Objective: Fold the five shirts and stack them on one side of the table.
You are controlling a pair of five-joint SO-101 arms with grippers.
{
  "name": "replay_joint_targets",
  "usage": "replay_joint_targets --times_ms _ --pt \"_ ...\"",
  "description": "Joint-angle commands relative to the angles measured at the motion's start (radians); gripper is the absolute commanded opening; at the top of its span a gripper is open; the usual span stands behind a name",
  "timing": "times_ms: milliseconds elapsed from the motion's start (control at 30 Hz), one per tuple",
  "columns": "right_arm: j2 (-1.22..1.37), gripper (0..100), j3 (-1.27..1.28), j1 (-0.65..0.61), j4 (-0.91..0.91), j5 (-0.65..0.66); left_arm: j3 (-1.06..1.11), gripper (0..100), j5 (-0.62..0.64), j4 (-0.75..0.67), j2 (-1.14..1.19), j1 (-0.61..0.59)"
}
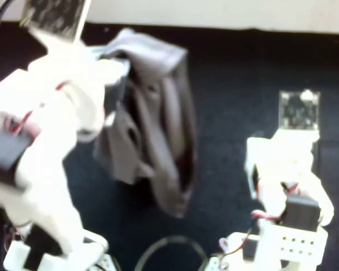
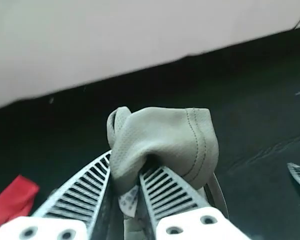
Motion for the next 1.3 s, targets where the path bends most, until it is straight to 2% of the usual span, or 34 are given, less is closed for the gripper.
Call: replay_joint_targets --times_ms 0,200,333,500,600,700,933,1267 --pt "0.004 30.0 -0.015 -0.038 -0.001 -0.008 0.163 1 -0.005 -0.005 0.025 -0.168" --pt "0.004 30.0 0.107 -0.113 -0.021 -0.005 0.568 1 -0.005 -0.051 0.122 -0.344" --pt "0.005 30.0 0.202 -0.205 -0.107 -0.006 0.791 1 -0.003 -0.203 0.171 -0.433" --pt "0.007 30.3 0.294 -0.352 -0.203 -0.011 0.951 1 -0.003 -0.414 0.180 -0.568" --pt "0.008 31.6 0.321 -0.404 -0.257 -0.083 0.989 1 -0.003 -0.474 0.188 -0.645" --pt "0.048 38.2 0.329 -0.455 -0.288 -0.150 1.006 1 -0.006 -0.483 0.189 -0.696" --pt "0.401 39.2 0.260 -0.657 -0.297 -0.170 1.007 1 -0.006 -0.476 0.191 -0.728" --pt "0.883 39.2 0.010 -0.679 -0.400 -0.172 1.007 1 -0.006 -0.474 0.189 -0.725"
